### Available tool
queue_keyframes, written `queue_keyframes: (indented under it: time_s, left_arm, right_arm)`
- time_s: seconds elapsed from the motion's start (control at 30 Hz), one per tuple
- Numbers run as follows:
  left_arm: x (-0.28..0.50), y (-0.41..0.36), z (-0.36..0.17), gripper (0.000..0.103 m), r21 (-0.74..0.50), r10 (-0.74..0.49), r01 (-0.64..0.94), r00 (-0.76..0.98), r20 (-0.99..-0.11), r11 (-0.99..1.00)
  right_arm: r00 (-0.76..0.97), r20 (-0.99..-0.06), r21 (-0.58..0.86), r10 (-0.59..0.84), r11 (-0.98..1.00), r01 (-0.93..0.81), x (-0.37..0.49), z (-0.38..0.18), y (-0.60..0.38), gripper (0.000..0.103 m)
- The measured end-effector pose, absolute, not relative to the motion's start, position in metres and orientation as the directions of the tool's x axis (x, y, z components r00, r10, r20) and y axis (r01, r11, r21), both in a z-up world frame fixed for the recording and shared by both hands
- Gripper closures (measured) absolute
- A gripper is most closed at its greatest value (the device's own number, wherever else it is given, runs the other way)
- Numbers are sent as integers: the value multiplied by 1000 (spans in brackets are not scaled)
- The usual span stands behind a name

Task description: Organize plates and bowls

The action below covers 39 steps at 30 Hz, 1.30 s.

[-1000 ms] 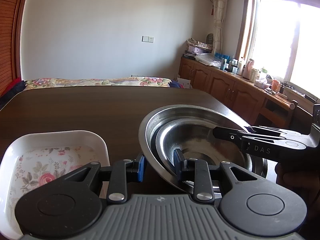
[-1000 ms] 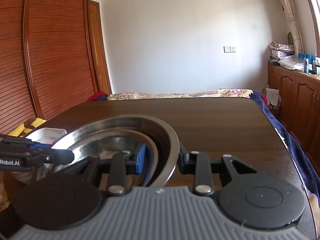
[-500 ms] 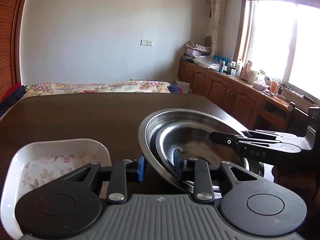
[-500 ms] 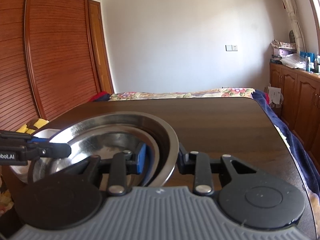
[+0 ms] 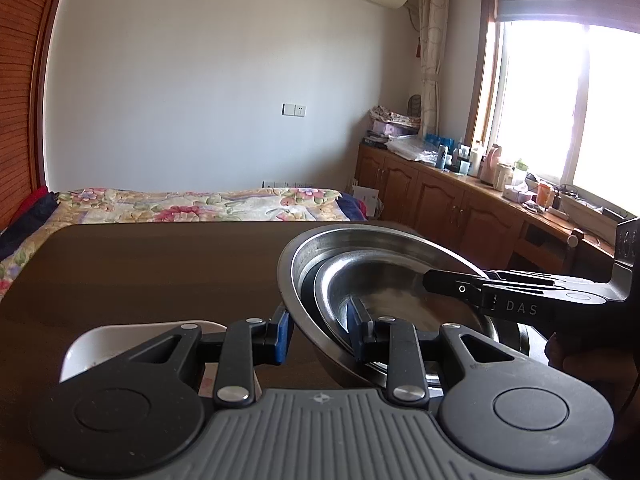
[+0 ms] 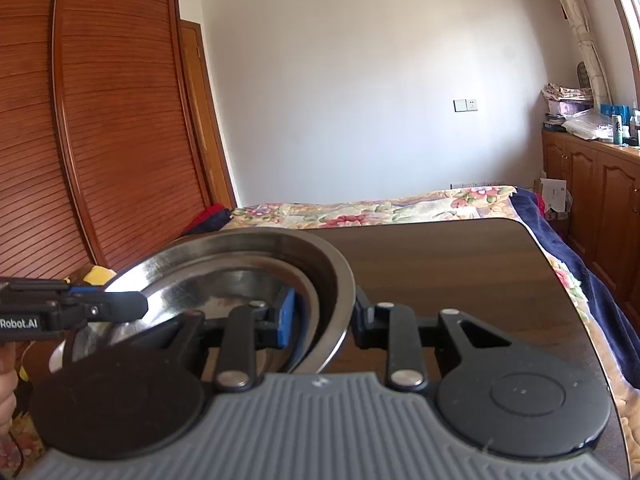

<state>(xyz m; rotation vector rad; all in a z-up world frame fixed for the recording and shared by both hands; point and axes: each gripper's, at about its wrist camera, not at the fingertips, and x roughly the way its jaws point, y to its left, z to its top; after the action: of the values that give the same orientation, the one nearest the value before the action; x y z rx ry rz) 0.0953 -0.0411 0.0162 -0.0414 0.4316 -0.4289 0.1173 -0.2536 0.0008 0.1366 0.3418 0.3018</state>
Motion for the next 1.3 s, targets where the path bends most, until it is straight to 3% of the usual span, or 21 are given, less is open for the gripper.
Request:
queue_keyframes:
  time_s: [0.47,1.3]
  left_arm:
    - [83,-13,28,72,-123,-375,355,855,-359,927]
    - [84,67,16,72,-144,-262,222,884,-388,964]
  right_arm:
    - [888,-294,160,353,935,-318,122,11,-225,72]
    - [814,-342,148,470,882,-448,134,10,-147,72]
